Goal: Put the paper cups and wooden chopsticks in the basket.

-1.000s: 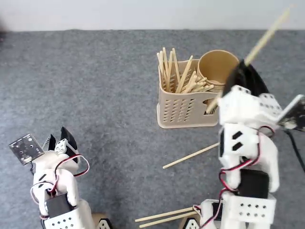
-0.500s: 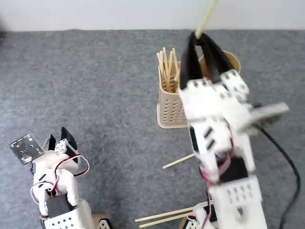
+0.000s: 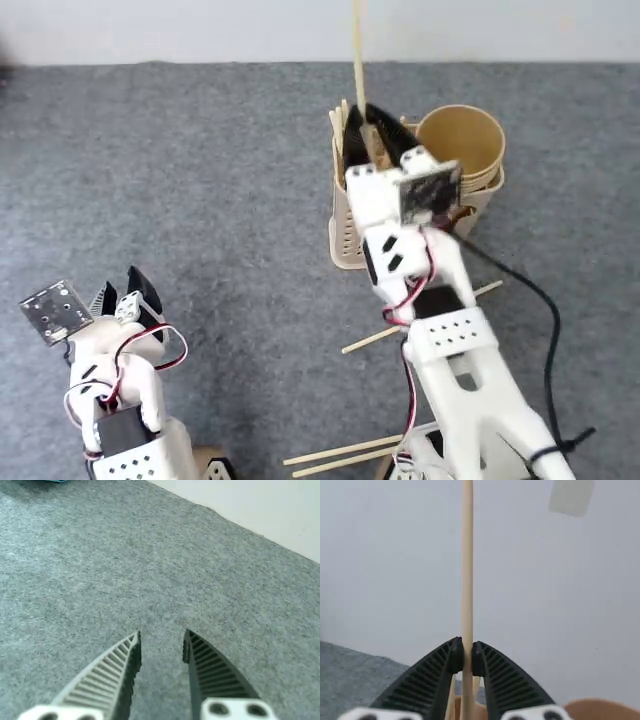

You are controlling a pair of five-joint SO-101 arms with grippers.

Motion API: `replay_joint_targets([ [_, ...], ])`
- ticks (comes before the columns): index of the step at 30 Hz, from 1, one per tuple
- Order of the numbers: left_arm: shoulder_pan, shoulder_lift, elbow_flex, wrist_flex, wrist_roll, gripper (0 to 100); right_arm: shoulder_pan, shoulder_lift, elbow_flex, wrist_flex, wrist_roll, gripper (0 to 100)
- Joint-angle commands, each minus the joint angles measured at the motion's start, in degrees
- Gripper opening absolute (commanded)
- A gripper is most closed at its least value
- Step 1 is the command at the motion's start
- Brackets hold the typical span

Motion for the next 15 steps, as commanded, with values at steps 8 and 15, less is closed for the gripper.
replay_joint_targets([
  [8,0.0,-1.1,-0.6,0.4,-0.8,14,-0.3,-2.7,-0.5,4.0,1.3,0.9],
  [15,0.0,-1.1,-0.6,1.0,-0.9,14,-0.3,-13.4,-4.7,23.5,-5.6,16.5],
])
